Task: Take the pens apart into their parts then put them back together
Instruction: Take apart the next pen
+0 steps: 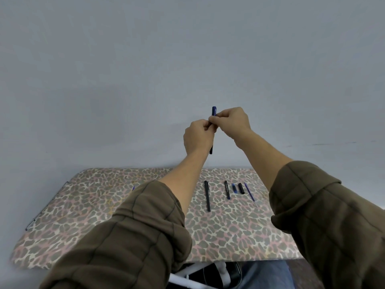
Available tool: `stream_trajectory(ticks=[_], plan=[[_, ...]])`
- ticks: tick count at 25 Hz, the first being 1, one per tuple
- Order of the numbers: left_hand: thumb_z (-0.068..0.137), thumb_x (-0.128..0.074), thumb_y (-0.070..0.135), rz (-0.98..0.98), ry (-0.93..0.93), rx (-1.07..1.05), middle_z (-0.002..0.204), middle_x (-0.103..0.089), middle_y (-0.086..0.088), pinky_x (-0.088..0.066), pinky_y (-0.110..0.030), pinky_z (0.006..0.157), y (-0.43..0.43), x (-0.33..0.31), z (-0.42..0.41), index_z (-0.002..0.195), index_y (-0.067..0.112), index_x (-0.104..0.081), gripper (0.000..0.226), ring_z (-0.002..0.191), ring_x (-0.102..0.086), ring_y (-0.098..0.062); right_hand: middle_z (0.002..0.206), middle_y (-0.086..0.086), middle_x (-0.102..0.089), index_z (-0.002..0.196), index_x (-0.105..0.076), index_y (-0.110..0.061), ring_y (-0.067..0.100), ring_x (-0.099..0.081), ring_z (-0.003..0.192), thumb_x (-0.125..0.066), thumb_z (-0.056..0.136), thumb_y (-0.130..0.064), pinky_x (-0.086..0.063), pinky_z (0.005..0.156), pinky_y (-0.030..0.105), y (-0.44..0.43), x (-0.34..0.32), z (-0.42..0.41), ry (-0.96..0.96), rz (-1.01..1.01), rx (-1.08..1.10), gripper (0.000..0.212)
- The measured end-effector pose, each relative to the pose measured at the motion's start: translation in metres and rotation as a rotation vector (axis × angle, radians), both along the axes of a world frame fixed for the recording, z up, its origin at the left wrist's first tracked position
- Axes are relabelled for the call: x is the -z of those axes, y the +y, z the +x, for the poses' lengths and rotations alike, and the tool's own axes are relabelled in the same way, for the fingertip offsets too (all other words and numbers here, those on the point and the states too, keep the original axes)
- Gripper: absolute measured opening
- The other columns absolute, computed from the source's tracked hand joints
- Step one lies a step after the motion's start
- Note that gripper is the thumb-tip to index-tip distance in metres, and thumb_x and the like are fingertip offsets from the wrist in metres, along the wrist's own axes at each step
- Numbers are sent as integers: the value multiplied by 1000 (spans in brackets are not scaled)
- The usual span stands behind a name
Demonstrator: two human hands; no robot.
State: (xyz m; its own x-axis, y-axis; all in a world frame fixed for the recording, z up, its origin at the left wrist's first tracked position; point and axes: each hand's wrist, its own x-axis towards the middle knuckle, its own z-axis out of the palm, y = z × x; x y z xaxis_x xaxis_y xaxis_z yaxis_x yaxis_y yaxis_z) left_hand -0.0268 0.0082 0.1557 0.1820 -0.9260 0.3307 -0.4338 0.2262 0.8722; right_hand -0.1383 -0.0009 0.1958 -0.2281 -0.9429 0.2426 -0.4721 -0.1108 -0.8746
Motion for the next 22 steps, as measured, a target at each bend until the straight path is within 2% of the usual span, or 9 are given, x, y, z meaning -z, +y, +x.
stream_trajectory(ticks=[2,4,6,8,11,15,18,22], plan=[[94,-64,36,-1,-32,-6,67,-71,2,-48,-32,60,-2,-2,1,73,17,-74,30,69,-67,-23,51,-7,-64,76,-80,-11,6,-48,45,-75,81,-22,-40,50,24,0,-1,1,51,5,2,12],[95,-63,34,11,-71,28,71,-74,3,-50,-32,64,-4,-3,3,75,17,-76,30,71,-68,-20,44,-8,-56,78,-77,-3,6,-41,38,-73,82,-20,-35,47,24,-2,0,1,100,20,4,18],[96,-63,33,30,-91,60,74,-75,5,-50,-29,64,-4,-1,3,76,16,-77,30,73,-69,-17,51,-1,-54,78,-71,3,13,-40,44,-70,82,-18,-34,50,27,-4,-2,0,111,38,7,22],[98,-62,34,41,-63,72,73,-75,8,-47,-27,62,-5,1,2,75,15,-76,33,70,-67,-13,58,4,-51,74,-67,1,19,-40,52,-67,82,-15,-35,55,30,-5,-4,0,100,57,-7,18],[98,-62,35,43,-27,70,72,-75,11,-42,-25,58,-6,-3,3,73,18,-75,33,65,-64,-6,73,12,-54,80,-68,4,22,-45,67,-65,87,-14,-36,60,34,-6,-4,4,56,85,-43,20],[98,-65,29,104,-142,154,81,-78,9,-55,-27,77,9,32,5,87,18,-79,21,77,-70,-6,84,12,-67,77,-67,-9,22,-52,65,-60,94,-17,-34,47,28,-15,-43,-19,-188,-26,69,20],[101,-61,30,109,-86,128,89,-78,7,-55,-30,83,10,58,8,88,20,-78,24,83,-71,-10,85,6,-70,85,-72,-9,20,-55,66,-60,96,-20,-37,48,26,-18,-59,-41,-94,-59,102,20],[102,-59,31,108,-16,118,92,-78,12,-54,-29,84,-2,47,12,93,21,-76,22,88,-70,-7,94,10,-69,106,-74,0,22,-55,76,-56,100,-15,-40,57,30,-14,-14,-35,1,99,53,24]])
